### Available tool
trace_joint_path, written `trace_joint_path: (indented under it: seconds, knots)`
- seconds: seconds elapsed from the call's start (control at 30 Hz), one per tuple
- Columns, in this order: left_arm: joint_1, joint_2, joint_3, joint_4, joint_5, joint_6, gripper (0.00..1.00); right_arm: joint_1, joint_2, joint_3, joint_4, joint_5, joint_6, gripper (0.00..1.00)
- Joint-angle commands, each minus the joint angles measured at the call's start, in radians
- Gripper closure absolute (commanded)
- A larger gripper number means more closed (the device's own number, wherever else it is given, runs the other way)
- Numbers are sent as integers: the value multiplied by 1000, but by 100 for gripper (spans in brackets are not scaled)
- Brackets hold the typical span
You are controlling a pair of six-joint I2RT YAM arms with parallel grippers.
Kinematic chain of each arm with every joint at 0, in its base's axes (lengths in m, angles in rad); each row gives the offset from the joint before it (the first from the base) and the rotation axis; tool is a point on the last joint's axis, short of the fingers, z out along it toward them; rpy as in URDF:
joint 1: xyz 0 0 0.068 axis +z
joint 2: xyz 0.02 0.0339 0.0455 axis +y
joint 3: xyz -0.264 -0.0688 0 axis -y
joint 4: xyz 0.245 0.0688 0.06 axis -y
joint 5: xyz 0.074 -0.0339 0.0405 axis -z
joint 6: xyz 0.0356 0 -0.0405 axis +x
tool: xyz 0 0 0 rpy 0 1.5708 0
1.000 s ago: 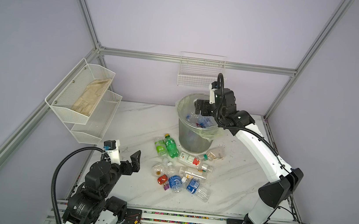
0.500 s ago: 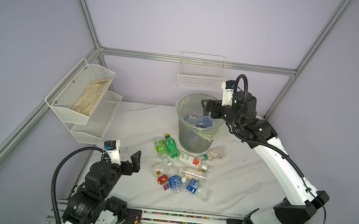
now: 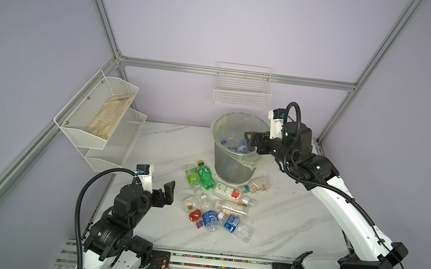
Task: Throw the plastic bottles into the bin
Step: 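Withdraw the right gripper from the bin while the left gripper reaches toward the pile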
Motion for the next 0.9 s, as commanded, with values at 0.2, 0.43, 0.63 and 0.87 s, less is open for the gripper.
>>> trace_joint_path:
  seconds: [0.2,0.43,0.63,0.87]
  knots:
    - [-53,225,-51,49,133,-167,0,1,-81,-68,-23,-34,14,3]
    - [-138,321,-134,129,147,-317,0,1,-122,-135,-4,-44,29,3]
    - [-151,305,-271,297,217,-407,0,2,-146,-185,9,-59,38,3]
    - [-157,361,-349,379,230,-455,0,1,-176,-260,35,-73,59,2]
